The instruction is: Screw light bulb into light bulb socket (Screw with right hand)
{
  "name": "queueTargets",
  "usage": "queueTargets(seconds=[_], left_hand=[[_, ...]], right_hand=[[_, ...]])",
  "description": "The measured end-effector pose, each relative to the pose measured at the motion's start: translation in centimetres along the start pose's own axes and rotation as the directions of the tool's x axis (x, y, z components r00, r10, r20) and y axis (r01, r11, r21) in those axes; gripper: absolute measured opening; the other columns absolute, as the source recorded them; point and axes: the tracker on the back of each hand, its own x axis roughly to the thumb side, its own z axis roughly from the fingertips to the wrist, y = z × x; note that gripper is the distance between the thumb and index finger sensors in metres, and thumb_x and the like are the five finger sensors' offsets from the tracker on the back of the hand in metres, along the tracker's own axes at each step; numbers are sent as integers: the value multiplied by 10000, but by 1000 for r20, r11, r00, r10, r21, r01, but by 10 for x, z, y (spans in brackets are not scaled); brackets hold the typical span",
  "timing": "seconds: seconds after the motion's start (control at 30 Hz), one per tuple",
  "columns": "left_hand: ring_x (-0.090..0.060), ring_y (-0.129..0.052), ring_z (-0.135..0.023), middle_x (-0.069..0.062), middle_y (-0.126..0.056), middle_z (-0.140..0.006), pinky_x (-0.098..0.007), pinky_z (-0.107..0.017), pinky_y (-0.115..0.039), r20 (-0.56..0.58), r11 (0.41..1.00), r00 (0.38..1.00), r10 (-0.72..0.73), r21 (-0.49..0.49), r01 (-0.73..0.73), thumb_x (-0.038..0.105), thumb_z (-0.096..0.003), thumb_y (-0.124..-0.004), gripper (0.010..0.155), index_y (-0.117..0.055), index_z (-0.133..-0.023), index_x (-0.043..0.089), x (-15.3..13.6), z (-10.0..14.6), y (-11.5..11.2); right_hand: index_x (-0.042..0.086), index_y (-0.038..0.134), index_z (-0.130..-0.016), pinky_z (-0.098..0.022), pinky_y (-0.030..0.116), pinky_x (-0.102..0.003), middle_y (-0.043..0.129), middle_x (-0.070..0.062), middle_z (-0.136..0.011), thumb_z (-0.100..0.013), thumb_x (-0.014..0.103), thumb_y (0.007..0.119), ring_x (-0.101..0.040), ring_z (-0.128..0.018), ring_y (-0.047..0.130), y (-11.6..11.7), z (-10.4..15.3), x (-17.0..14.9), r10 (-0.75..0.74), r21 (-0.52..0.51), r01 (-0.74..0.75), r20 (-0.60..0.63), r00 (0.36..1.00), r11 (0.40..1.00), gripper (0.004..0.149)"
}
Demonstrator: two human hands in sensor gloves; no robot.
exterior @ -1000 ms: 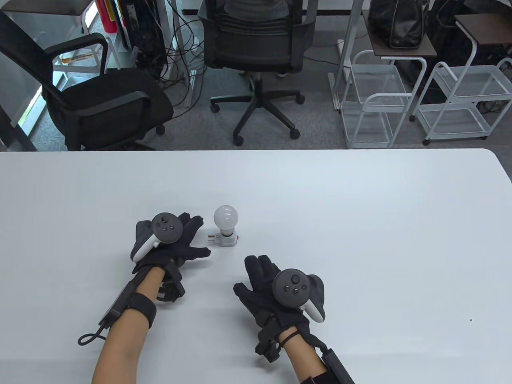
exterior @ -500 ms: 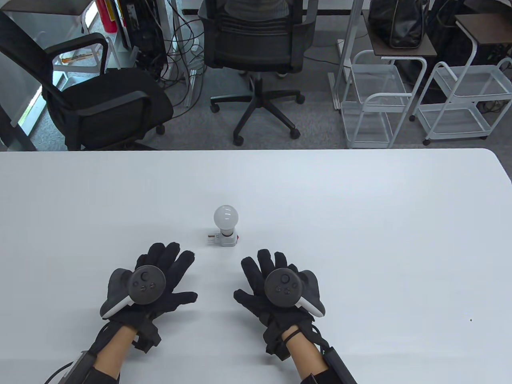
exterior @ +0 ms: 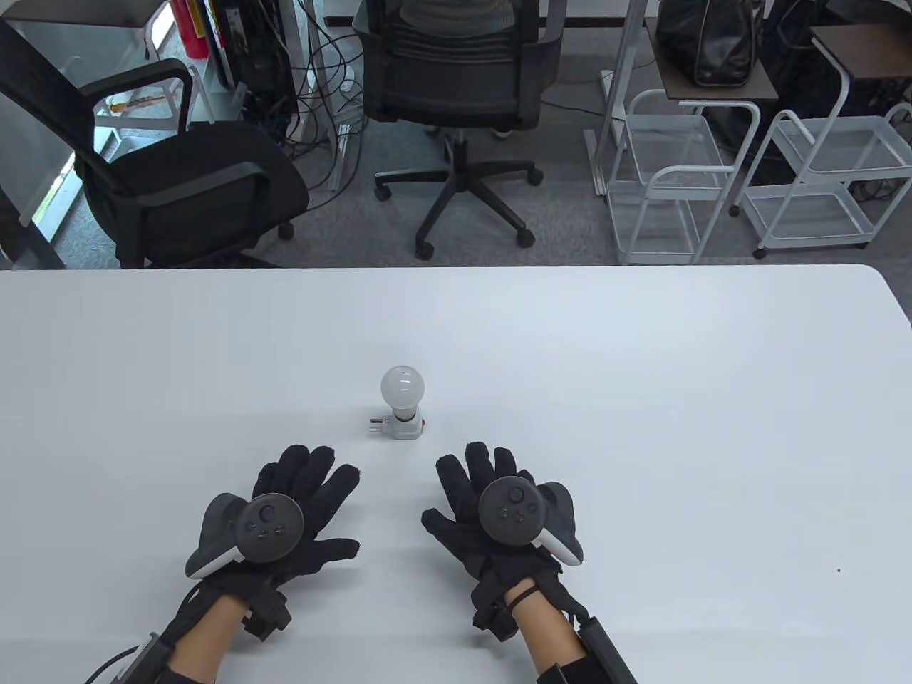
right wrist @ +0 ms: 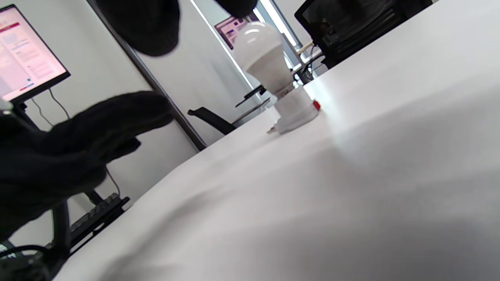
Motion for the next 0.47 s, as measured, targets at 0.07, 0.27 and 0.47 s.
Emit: queueTargets(seconds=[0.07,0.27,0.47], left_hand=[[-385,-83,-1140,-78,-190,-1291,-620,-779,-131,-4,1000,1000,15,15,-15,653,-441,-774,911,-346,-1187,353,-1,0,1],[-387,-82,-1137,-81,-188,-1288,-619,-777,-131,-19,1000,1000,24,-1,-25,650,-443,-772,907,-351,-1187,347,-5,0,-2],[-384,-73,-1134,-83,-179,-1285,-616,-776,-126,-34,999,998,43,-4,-43,653,-451,-759,897,-346,-1187,348,-7,0,-3]], right_hand=[[49,312,-1089,-465,70,-813,110,-361,-1065,-612,366,651,-670,-838,2,2,0,0,-5,9,5,2,1000,1000,666],[40,315,-1087,-465,81,-812,112,-376,-1056,-614,355,644,-674,-833,10,2,1,-1,-25,8,25,-10,1000,1000,657],[31,318,-1085,-462,86,-811,119,-381,-1051,-615,345,640,-678,-828,14,1,2,-3,-38,4,39,-20,999,999,651]])
